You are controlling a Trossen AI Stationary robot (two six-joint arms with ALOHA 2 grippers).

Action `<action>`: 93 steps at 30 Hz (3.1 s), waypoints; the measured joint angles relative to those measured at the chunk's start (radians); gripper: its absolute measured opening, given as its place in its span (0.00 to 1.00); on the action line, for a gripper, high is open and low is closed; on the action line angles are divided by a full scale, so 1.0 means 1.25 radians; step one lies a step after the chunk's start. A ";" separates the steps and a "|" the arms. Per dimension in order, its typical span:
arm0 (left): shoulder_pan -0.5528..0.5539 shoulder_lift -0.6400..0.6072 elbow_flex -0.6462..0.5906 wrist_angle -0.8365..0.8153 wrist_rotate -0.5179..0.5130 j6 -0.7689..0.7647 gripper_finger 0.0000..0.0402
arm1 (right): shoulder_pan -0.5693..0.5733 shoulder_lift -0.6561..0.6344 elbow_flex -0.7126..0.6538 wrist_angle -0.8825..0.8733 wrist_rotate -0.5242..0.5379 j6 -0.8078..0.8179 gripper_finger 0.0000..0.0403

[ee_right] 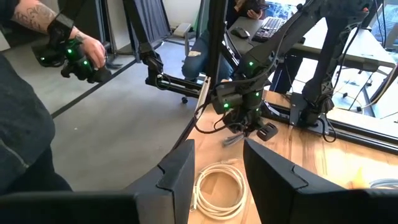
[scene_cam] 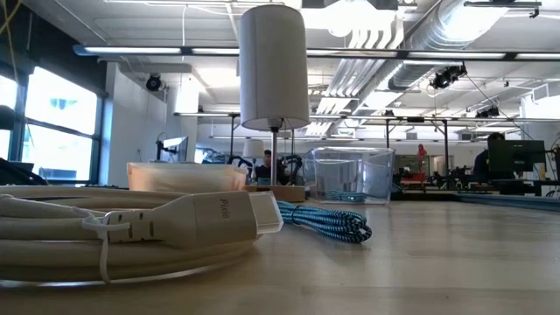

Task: Pick & Place USB Port
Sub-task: Put the black and white charger cable into the transparent bin

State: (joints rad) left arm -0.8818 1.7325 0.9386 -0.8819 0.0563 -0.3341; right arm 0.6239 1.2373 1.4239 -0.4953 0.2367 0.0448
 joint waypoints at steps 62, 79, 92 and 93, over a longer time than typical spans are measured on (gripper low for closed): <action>0.592 -0.229 0.403 0.704 0.090 0.606 0.03 | -0.116 0.038 0.000 0.251 0.215 -0.247 0.32; 0.619 -0.229 0.403 0.657 0.130 0.626 0.03 | -0.172 0.066 0.000 0.269 0.177 -0.159 0.59; 0.627 -0.220 0.403 0.633 0.132 0.641 0.03 | -0.218 0.096 0.000 0.273 0.096 -0.123 0.59; 0.628 -0.220 0.403 0.633 0.132 0.642 0.03 | -0.219 0.096 0.000 0.275 0.096 -0.123 0.59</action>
State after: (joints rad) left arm -0.0972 1.4578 1.4418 -0.0906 0.2218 0.4683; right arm 0.3501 1.3575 1.4245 -0.1518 0.3569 -0.1089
